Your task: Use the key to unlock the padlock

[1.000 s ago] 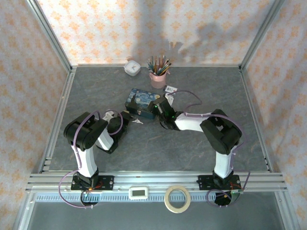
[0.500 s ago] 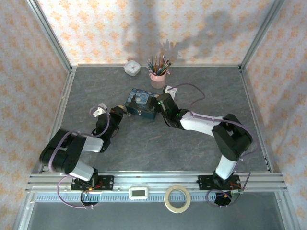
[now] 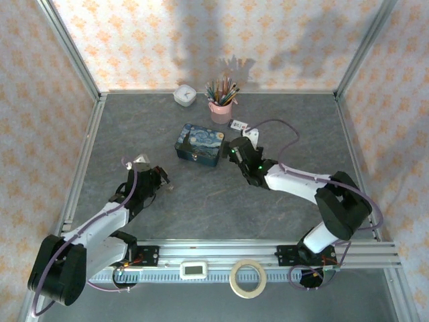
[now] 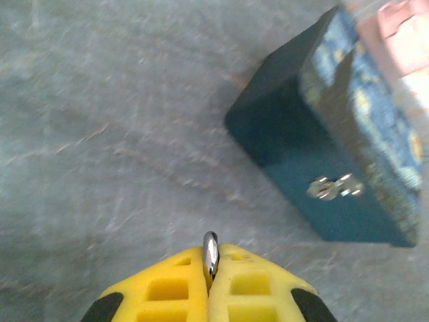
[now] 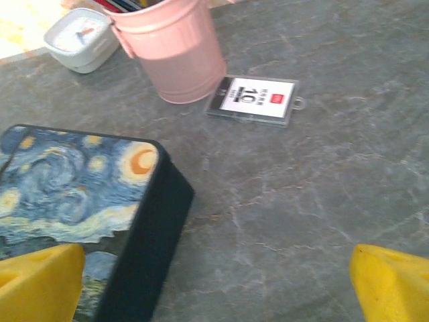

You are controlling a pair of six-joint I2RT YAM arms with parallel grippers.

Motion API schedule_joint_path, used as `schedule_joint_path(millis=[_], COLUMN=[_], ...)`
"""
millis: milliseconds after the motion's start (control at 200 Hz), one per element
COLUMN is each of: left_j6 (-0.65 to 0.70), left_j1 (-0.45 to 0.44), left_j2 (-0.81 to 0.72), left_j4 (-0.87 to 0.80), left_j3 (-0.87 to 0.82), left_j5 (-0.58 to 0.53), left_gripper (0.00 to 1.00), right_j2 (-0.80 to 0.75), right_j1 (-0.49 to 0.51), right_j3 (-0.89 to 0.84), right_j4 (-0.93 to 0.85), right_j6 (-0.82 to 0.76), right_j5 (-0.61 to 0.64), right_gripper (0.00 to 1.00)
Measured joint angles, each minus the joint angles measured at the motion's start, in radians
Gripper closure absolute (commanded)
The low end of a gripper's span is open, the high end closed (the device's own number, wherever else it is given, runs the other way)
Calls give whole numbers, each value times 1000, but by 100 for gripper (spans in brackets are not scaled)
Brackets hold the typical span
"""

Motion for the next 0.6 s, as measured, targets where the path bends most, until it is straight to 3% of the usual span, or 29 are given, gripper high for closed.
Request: schedule_joint_path(millis=[235, 370, 435, 601], left_j6=[-8, -7, -8, -3], left_j1=[0, 0, 0, 6], left_j2=[0, 29, 41, 39], left_j4=[-49, -22, -19, -18], left_j3=[-69, -69, -69, -67], left_j5=[-18, -32, -41, -76], left_gripper=[99, 74, 67, 32], right_j2=[-43, -56, -65, -120], right_j1=[-1, -6, -16, -98], right_j3=[-34, -47, -62, -127], right_j4=[-4, -3, 2, 6], right_j6=[5, 4, 4, 3], right_j5=[45, 56, 56, 55], right_gripper=[0, 0, 0, 0])
